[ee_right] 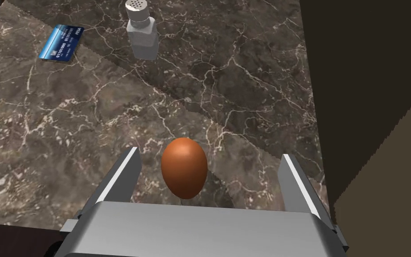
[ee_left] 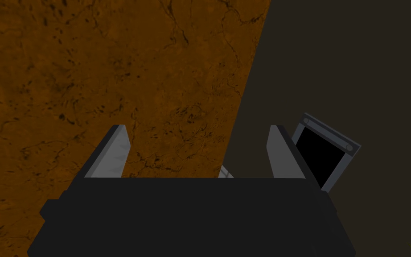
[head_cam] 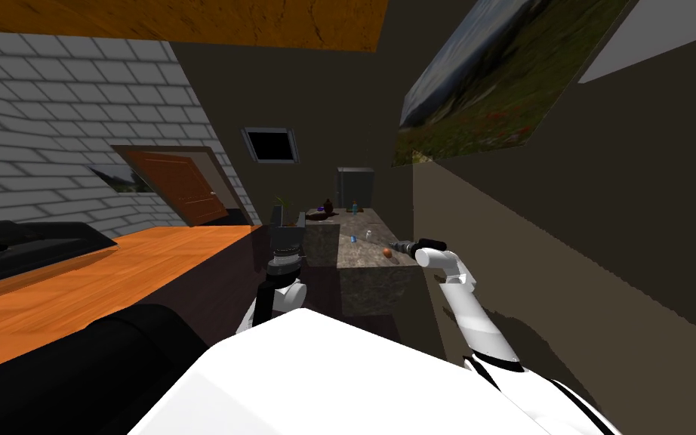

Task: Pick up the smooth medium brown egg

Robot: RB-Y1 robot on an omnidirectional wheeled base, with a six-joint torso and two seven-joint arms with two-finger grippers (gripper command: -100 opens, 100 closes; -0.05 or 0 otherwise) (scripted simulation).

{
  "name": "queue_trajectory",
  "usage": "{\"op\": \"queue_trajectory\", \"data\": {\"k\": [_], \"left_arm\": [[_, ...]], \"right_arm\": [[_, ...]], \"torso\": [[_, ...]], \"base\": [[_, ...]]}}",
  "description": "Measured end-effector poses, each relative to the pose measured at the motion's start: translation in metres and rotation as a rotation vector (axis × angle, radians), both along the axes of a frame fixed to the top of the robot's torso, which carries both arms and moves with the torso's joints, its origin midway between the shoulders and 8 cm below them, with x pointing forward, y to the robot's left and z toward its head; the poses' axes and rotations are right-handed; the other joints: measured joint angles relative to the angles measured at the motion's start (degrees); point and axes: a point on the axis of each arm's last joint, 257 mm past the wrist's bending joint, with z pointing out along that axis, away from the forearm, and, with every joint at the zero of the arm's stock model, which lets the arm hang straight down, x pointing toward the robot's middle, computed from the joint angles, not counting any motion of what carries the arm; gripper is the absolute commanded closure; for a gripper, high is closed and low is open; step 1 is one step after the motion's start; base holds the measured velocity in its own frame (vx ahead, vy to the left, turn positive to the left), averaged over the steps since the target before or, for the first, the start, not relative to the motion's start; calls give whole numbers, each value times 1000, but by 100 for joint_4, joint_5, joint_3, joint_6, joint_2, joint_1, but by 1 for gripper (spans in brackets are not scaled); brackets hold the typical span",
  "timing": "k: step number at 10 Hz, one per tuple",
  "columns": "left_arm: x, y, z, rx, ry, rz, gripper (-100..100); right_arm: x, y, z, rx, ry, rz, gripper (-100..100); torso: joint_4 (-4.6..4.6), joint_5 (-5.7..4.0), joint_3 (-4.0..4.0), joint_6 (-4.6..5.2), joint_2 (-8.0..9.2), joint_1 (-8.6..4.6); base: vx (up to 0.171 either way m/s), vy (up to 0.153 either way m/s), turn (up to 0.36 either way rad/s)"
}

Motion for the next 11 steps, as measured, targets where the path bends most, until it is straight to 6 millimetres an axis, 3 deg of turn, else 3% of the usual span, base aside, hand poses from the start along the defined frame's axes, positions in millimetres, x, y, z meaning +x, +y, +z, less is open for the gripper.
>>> {"op": "queue_trajectory", "data": {"k": [8,11], "left_arm": [[0,0,0,0,0,0,0],[0,0,0,0,0,0,0]], "right_arm": [[-17,8,-42,168,278,-81,-100],[-38,8,-72,243,429,-130,-100]], "torso": [[-2,0,-4,0,-8,0],[-4,0,-10,0,-16,1]], "base": [[47,-8,29],[71,-6,36]]}}
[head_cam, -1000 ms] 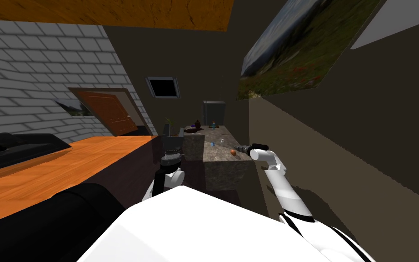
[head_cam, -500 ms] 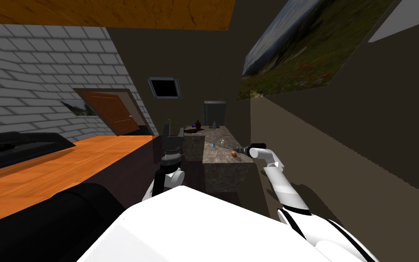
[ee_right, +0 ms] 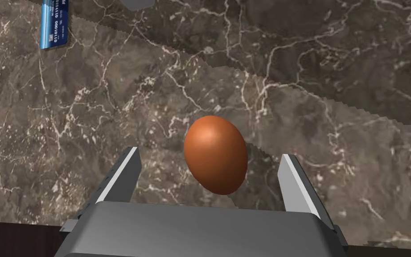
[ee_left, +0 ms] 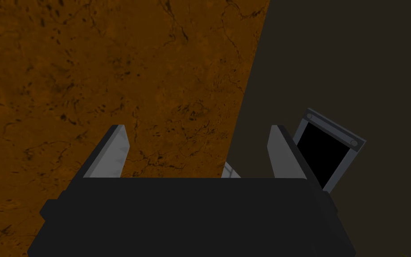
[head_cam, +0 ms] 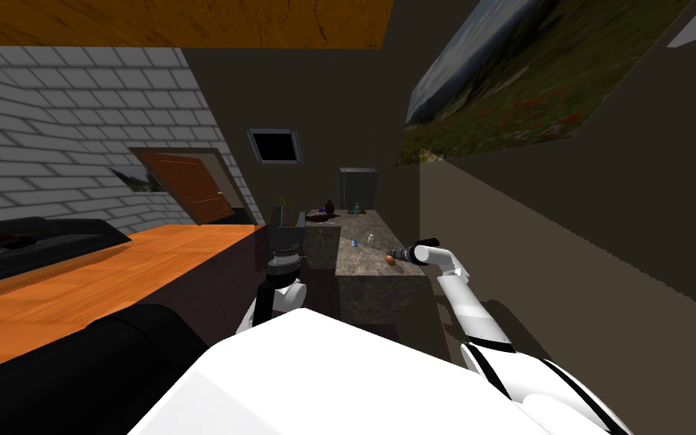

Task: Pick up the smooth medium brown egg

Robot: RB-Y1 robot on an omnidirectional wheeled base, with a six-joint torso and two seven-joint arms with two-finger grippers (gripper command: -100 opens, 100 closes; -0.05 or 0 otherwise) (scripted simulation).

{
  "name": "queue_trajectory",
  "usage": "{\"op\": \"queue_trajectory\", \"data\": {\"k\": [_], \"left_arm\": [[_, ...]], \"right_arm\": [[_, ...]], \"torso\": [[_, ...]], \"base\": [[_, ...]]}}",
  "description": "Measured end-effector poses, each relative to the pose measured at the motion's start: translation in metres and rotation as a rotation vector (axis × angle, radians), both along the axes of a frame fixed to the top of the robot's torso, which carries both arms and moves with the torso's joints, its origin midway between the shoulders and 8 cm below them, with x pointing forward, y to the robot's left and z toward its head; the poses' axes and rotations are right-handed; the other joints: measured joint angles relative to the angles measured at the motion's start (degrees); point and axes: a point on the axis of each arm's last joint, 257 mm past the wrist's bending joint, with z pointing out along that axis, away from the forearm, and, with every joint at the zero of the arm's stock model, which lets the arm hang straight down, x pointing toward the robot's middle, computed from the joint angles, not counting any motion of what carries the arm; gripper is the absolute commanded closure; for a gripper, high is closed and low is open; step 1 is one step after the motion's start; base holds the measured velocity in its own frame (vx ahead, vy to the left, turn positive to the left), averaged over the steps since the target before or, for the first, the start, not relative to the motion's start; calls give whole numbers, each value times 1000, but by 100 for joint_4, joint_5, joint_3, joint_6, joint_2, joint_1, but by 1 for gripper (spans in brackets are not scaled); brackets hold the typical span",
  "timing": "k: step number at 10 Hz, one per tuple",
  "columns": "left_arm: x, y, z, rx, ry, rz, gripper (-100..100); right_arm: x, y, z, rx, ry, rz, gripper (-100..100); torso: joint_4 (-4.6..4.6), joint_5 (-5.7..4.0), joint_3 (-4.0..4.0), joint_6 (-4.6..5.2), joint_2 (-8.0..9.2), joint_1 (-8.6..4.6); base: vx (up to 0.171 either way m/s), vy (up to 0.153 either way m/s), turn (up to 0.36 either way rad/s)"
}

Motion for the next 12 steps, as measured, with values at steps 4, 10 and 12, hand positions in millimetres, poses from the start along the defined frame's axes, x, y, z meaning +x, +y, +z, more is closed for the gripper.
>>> {"op": "queue_trajectory", "data": {"k": [4,10,12], "left_arm": [[0,0,0,0,0,0,0],[0,0,0,0,0,0,0],[0,0,0,0,0,0,0]], "right_arm": [[-22,4,-33,47,143,-43,0],[-12,-22,-50,52,139,-120,100],[-12,-22,-50,51,139,-120,100]], "torso": [[4,1,10,1,17,3],[10,-1,23,3,39,-5],[8,-1,19,0,32,3]], "base": [[32,-1,14],[-26,-23,145],[0,0,0]]}}
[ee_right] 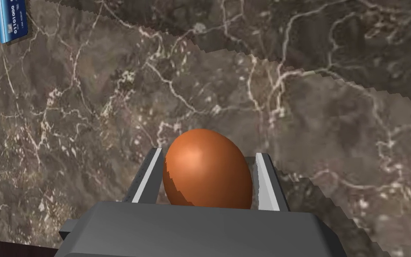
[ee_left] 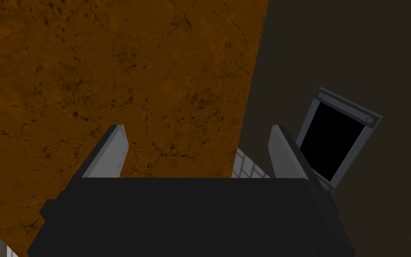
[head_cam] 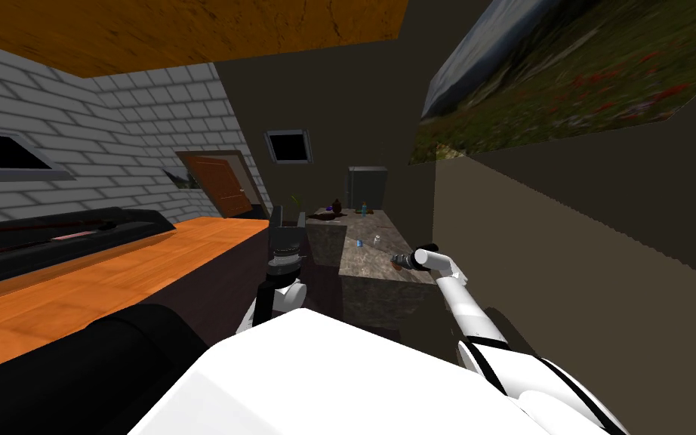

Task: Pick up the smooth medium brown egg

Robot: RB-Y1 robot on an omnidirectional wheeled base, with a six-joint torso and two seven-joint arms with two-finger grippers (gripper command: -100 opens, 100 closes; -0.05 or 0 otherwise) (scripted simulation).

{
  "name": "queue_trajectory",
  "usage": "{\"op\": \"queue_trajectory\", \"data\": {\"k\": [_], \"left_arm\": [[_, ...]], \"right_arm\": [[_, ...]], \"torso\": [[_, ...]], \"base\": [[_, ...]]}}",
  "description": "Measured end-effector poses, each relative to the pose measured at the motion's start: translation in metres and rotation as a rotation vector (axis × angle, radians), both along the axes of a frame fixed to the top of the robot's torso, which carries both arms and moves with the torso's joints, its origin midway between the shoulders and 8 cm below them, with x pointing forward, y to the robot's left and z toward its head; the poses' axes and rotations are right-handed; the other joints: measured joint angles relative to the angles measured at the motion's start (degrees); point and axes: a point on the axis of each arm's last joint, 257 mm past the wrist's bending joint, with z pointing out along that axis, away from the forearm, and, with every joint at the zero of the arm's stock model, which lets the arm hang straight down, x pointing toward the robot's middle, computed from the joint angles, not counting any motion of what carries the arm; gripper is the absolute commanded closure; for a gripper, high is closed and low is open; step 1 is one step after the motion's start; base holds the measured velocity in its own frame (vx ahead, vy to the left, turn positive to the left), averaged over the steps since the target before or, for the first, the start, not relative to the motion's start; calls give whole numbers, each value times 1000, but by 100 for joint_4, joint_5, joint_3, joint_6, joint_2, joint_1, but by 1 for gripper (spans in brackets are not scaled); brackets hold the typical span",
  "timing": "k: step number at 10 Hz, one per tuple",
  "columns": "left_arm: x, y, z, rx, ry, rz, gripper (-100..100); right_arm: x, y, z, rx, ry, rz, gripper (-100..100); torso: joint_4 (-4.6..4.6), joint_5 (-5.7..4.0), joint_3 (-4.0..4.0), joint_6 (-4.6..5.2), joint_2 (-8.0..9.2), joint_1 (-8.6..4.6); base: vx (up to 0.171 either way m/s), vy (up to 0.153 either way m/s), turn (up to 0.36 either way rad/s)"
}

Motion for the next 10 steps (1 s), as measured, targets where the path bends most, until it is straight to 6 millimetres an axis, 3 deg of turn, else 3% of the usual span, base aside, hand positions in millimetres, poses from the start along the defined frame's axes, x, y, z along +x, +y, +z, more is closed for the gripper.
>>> {"op": "queue_trajectory", "data": {"k": [2,3,4,9,10], "left_arm": [[0,0,0,0,0,0,0],[0,0,0,0,0,0,0],[0,0,0,0,0,0,0],[0,0,0,0,0,0,0],[0,0,0,0,0,0,0]], "right_arm": [[0,0,0,0,0,0,100],[0,0,0,0,0,0,0],[0,0,0,0,0,0,100],[-8,22,14,2,0,66,100],[-8,23,15,2,2,68,0]], "torso": [[0,1,-1,0,-1,1],[0,2,-1,0,-1,2],[1,2,0,0,-1,2],[0,5,-4,4,-9,9],[0,4,-3,0,-6,7]], "base": [[0,0,0],[0,0,0],[19,15,-159],[28,25,-145],[0,0,0]]}}
